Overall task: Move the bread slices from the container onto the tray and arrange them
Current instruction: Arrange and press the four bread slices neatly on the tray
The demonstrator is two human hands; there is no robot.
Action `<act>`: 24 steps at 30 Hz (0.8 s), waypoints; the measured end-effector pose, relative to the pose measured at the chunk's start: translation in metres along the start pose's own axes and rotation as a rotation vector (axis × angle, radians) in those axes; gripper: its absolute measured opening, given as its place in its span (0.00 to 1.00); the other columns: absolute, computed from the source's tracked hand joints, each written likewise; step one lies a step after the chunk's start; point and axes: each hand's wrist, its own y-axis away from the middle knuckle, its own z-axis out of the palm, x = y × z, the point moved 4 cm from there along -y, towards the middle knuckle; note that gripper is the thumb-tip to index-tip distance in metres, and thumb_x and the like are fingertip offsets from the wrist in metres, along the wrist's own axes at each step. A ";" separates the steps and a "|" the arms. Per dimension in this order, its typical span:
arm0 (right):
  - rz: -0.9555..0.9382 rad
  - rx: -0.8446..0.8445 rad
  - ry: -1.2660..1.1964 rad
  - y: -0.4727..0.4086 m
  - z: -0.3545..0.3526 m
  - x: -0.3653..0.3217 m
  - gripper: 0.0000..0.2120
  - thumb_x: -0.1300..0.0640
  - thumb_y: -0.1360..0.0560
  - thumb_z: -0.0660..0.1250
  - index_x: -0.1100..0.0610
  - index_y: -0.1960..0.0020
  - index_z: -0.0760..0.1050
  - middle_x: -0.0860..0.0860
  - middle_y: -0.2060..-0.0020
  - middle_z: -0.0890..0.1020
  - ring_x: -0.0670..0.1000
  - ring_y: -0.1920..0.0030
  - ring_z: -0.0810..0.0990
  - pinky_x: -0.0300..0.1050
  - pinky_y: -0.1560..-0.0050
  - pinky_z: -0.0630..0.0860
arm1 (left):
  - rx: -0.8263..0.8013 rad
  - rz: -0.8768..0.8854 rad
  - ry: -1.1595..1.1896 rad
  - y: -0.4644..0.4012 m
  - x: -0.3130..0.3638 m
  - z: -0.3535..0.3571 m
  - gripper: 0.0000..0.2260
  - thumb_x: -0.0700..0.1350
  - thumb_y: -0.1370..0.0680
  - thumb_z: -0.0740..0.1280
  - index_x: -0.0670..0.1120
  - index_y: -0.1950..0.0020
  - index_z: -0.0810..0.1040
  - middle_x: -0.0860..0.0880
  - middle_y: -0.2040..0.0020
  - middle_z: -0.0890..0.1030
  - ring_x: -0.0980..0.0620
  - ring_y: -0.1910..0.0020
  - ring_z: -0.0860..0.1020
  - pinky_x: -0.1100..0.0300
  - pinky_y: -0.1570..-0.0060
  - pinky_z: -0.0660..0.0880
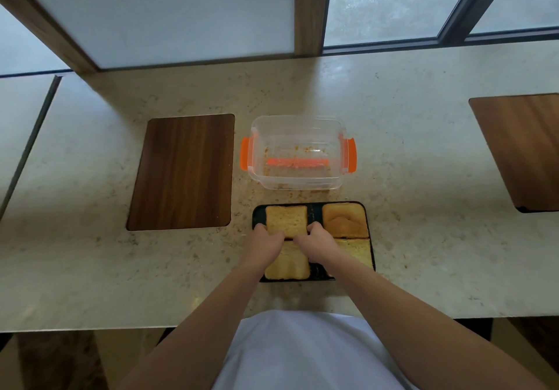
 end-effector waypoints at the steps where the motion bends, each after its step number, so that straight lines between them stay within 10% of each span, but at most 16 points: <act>1: 0.001 0.002 -0.013 -0.001 0.000 0.000 0.32 0.52 0.24 0.64 0.59 0.24 0.60 0.55 0.43 0.77 0.53 0.49 0.79 0.50 0.54 0.80 | 0.002 -0.004 -0.016 0.002 0.001 -0.001 0.29 0.49 0.21 0.63 0.41 0.22 0.59 0.44 0.32 0.72 0.54 0.52 0.72 0.58 0.61 0.68; 8: -0.069 0.179 -0.023 0.001 -0.035 0.013 0.26 0.51 0.24 0.66 0.58 0.28 0.68 0.54 0.38 0.77 0.51 0.46 0.76 0.49 0.50 0.77 | 0.213 0.326 -0.240 0.026 0.034 0.010 0.25 0.49 0.25 0.64 0.45 0.29 0.66 0.45 0.33 0.68 0.46 0.39 0.70 0.49 0.42 0.73; 14: -0.074 0.408 0.112 0.003 -0.091 0.029 0.26 0.53 0.24 0.64 0.57 0.27 0.69 0.57 0.32 0.71 0.59 0.32 0.70 0.59 0.35 0.73 | 0.036 0.426 -0.161 0.027 0.072 0.053 0.23 0.49 0.24 0.64 0.46 0.29 0.67 0.48 0.35 0.70 0.49 0.38 0.71 0.54 0.41 0.72; 24: 0.004 0.339 0.144 0.001 -0.105 0.043 0.29 0.52 0.24 0.63 0.58 0.24 0.65 0.59 0.29 0.69 0.61 0.28 0.65 0.59 0.32 0.68 | -0.130 0.184 -0.159 0.014 0.087 0.088 0.20 0.47 0.24 0.63 0.40 0.34 0.70 0.47 0.53 0.77 0.53 0.62 0.75 0.58 0.71 0.68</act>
